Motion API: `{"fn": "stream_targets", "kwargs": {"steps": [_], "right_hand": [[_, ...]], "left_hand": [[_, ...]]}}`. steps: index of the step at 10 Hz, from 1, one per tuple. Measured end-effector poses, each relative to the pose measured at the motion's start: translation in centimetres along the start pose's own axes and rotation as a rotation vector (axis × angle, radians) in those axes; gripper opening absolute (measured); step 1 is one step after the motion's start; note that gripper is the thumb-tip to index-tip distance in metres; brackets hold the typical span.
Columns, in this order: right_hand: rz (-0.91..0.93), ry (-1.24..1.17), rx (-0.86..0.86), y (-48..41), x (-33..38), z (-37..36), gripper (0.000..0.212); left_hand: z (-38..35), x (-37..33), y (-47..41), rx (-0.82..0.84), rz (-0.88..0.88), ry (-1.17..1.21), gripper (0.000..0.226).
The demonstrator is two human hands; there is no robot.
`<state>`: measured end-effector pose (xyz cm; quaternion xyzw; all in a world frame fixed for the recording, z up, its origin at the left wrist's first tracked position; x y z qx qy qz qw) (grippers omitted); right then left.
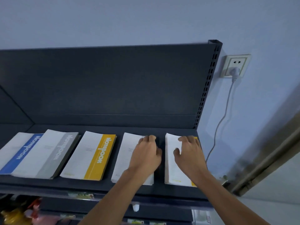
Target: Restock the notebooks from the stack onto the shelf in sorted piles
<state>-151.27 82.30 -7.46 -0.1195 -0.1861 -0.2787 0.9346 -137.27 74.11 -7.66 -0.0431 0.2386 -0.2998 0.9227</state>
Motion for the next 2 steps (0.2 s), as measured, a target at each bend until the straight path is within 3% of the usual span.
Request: {"fn": "stream_targets", "kwargs": {"steps": [2], "right_hand": [[0.196, -0.168, 0.045, 2.7, 12.4, -3.8, 0.038]], "left_hand": [[7.5, 11.0, 1.6, -0.016, 0.017, 0.062, 0.032]]}}
Point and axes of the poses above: each hand's wrist, its own y-axis away from the middle knuckle, its own z-axis out of the back of the hand, x = y × z, the point moved 6 cm from there along -y, towards the middle knuckle, and after that the axes turned 3 degrees about -z, right-handed, at the moved point
